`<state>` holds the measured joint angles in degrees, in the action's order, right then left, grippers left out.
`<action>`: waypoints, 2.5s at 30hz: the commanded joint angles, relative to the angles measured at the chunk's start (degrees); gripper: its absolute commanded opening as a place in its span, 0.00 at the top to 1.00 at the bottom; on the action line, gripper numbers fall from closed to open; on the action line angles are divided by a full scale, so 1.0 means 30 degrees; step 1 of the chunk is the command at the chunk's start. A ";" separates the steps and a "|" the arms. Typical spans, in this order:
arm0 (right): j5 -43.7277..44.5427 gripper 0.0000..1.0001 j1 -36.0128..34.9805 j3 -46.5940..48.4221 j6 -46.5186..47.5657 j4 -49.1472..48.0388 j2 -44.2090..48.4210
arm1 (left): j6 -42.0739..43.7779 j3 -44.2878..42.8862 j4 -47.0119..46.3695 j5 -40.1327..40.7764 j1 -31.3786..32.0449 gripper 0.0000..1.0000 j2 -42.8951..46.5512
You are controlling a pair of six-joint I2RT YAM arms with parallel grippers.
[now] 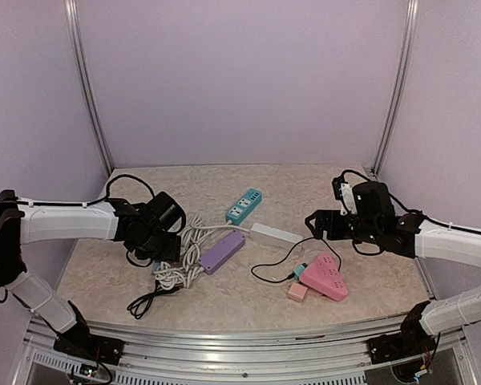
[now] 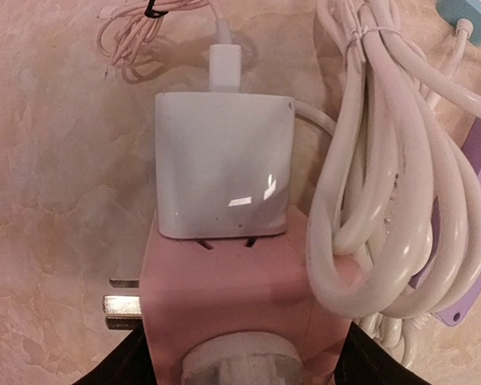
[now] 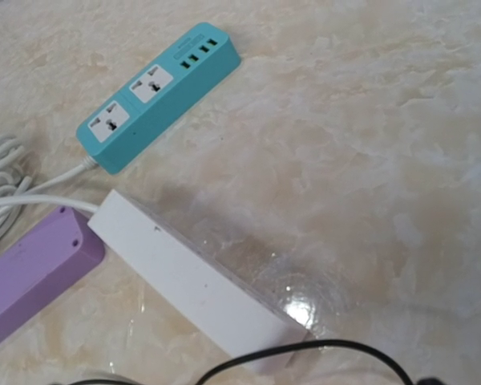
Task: Pull the plug off the socket
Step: Remove the plug from the socket.
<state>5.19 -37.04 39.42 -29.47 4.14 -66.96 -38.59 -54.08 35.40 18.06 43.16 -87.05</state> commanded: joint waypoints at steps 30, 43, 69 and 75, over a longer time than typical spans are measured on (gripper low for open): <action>-0.1178 0.06 -0.0221 -0.0400 -0.0463 -0.0795 0.2547 | 0.7704 -0.5741 -0.3148 -0.8614 -0.2766 0.76 0.2268; -0.2844 0.06 -0.2125 0.0764 -0.0703 -0.2616 0.0473 | 1.0897 -0.6959 -0.5225 -1.4663 -0.2873 0.80 0.0525; -0.8324 0.18 -0.3027 0.4466 -0.1030 -0.2824 -0.3800 | 1.9756 -0.0833 -0.9749 -0.4446 0.3172 0.85 0.3537; -0.8998 0.23 -0.3667 0.4412 -0.1879 -0.4957 -0.5562 | 1.9611 -0.0648 -1.0213 -0.3595 0.3309 0.85 0.3972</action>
<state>-19.57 -46.78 51.90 -33.41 -6.33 -80.75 19.64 -55.20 14.22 4.82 52.49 -79.46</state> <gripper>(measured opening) 0.770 0.620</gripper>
